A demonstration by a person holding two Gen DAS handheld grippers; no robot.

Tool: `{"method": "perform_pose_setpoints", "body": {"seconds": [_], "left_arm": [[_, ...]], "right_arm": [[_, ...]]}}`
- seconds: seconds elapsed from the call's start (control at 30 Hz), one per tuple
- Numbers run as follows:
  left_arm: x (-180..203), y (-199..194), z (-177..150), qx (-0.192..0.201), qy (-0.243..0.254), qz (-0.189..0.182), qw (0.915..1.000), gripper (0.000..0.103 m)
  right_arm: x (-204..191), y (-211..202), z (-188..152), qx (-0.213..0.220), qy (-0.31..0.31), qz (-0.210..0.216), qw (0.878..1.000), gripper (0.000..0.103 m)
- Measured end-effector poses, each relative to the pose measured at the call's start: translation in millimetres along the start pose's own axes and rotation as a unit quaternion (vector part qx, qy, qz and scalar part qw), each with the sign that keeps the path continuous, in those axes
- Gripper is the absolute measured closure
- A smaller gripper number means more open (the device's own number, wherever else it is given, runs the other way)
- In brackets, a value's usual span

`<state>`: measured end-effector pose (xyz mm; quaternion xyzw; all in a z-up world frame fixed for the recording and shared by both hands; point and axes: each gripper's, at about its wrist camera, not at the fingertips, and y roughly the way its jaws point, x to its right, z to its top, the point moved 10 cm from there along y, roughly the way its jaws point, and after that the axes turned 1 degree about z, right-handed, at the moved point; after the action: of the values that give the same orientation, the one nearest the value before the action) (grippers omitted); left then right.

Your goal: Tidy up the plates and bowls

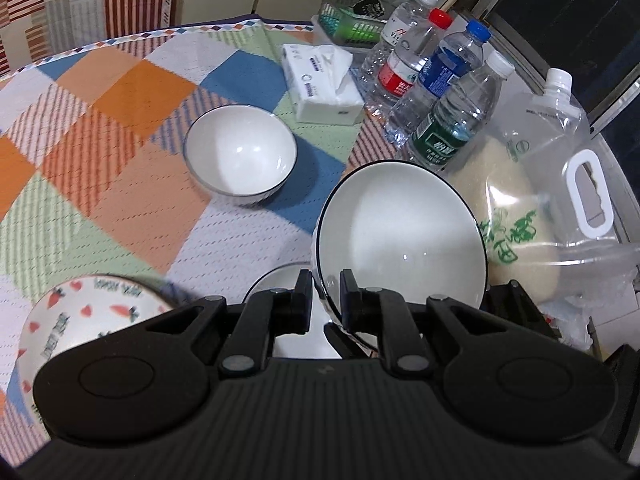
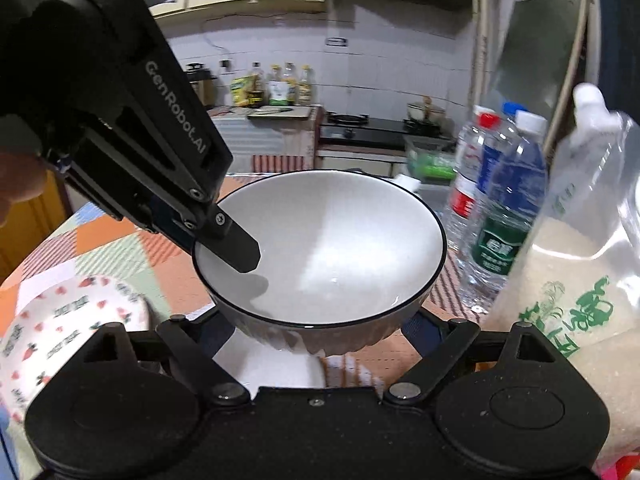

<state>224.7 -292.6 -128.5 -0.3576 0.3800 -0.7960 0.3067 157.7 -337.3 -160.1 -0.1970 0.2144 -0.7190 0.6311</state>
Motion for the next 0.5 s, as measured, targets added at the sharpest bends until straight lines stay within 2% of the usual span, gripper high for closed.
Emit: {"method": "perform_pose_setpoints", "body": {"seconds": [0.13, 0.3, 0.5], "left_arm": [[-8.9, -3.8, -13.8, -0.011, -0.003, 0.009, 0.9999, 0.091], [-20.0, 3.2, -30.3, -0.026, -0.009, 0.022, 0.9994, 0.091], [-32.7, 20.2, -48.8, -0.06, -0.018, 0.037, 0.9973, 0.091]], "right_arm": [[-12.9, -9.8, -7.4, -0.002, -0.006, 0.047, 0.999, 0.01], [-28.0, -15.1, -26.2, -0.02, -0.013, 0.082, 0.996, 0.01], [-37.1, -5.6, -43.0, -0.048, -0.009, 0.096, 0.994, 0.01]]}}
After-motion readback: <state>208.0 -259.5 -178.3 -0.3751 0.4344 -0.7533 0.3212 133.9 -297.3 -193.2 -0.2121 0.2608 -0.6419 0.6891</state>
